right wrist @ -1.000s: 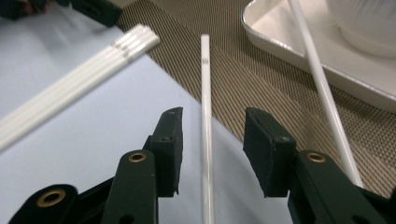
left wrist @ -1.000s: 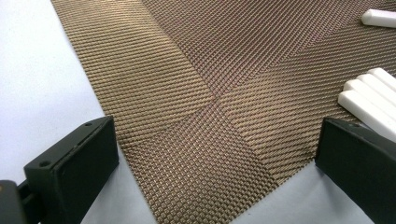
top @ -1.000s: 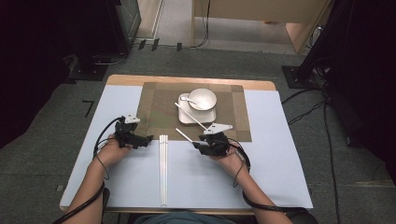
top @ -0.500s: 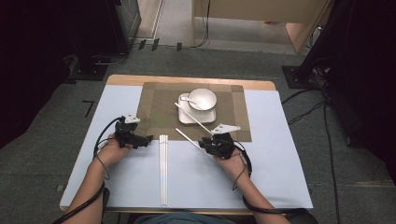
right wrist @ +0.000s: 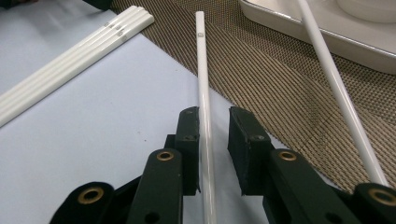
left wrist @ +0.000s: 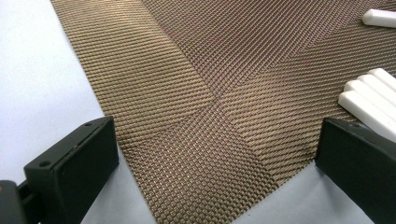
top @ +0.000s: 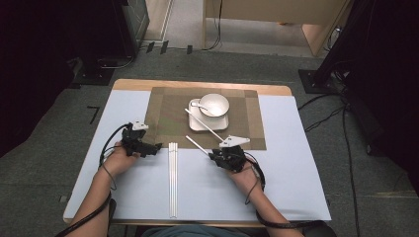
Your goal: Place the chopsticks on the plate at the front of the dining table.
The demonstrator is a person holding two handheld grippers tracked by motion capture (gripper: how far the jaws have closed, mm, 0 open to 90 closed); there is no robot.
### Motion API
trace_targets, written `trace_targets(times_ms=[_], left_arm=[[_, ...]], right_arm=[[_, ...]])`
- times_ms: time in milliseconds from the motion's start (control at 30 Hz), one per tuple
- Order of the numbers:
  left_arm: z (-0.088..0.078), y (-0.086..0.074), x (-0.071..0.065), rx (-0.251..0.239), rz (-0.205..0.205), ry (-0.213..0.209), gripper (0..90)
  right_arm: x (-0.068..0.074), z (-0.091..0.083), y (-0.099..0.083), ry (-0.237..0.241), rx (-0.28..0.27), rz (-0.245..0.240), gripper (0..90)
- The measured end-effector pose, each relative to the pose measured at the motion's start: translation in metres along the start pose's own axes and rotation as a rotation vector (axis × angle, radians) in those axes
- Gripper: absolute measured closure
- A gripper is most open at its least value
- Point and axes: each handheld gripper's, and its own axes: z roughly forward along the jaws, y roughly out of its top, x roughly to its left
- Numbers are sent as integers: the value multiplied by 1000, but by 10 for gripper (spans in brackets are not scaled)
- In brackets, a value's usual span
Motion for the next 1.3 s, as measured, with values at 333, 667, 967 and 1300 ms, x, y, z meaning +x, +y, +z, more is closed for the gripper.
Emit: trace_targets(times_ms=[333,667,967,1300], left_arm=[[0,0,0,0,1,0,0],[0,0,0,-3,1,0,0],[0,0,0,-4,1,0,0],[0,0,0,-5,1,-1,0]], right_arm=[[-1,5,-1,-17,10,-12,818],[-1,5,-1,-28,10,0,852],[-3,4,0,-13,11,17,853],[-3,5,1,-14,19,2,856]])
